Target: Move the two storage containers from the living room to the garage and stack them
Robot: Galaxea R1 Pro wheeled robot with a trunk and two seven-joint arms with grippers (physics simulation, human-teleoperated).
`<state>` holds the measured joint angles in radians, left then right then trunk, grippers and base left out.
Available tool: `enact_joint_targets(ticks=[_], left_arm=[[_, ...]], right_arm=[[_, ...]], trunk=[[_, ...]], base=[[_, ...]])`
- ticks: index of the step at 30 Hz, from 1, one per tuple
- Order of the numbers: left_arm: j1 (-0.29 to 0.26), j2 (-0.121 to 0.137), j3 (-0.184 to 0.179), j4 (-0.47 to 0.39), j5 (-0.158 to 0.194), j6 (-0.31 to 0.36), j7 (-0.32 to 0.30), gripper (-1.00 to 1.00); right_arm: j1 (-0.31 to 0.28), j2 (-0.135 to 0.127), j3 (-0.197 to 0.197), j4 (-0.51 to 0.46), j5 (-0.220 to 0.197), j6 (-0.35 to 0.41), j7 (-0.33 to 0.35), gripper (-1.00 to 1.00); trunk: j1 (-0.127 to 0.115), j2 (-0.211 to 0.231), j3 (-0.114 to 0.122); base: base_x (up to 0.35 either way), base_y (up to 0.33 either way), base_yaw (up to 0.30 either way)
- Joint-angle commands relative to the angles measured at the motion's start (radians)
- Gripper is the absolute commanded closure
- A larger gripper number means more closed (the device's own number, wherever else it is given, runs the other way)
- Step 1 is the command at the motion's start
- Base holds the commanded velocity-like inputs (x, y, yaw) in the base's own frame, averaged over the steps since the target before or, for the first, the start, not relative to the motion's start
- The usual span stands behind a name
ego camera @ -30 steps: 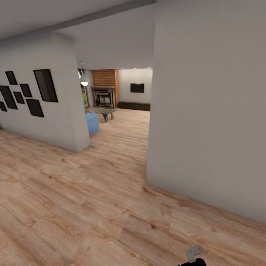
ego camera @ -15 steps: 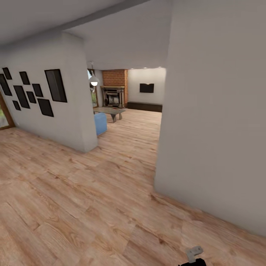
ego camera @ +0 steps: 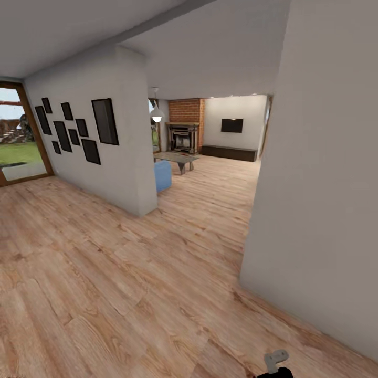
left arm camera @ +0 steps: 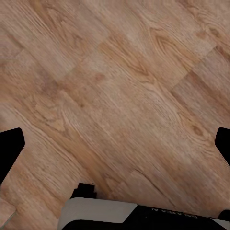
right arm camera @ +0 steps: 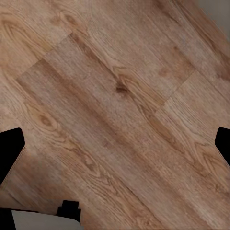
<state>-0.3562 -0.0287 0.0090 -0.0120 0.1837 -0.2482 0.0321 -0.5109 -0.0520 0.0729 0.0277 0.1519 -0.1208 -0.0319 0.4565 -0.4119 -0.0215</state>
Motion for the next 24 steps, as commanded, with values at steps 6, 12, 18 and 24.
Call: enact_joint_targets(ticks=[6,12,18,24], left_arm=[[-0.001,0.000,0.000,0.001,0.003,-0.003,0.002,-1.00],[-0.001,0.000,0.000,0.001,0.003,-0.003,0.002,-1.00],[-0.001,0.000,0.000,0.001,0.003,-0.003,0.002,-1.00],[-0.001,0.000,0.000,0.001,0.003,-0.003,0.002,-1.00]], right_arm=[[-0.001,0.000,0.007,0.003,0.005,-0.005,-0.003,-1.00],[-0.001,0.000,0.007,0.003,0.005,-0.005,-0.003,-1.00],[-0.001,0.000,0.006,0.002,0.005,-0.005,-0.003,-1.00],[-0.001,0.000,0.007,0.002,0.005,-0.005,-0.003,-1.00]], trunk=[[0.001,-0.002,-0.002],[0.001,-0.002,-0.002],[0.001,-0.002,-0.002],[0.001,-0.002,-0.002]], base=[[0.328,0.000,0.257],[0.328,0.000,0.175],[0.328,0.000,0.021],[0.328,0.000,0.002]])
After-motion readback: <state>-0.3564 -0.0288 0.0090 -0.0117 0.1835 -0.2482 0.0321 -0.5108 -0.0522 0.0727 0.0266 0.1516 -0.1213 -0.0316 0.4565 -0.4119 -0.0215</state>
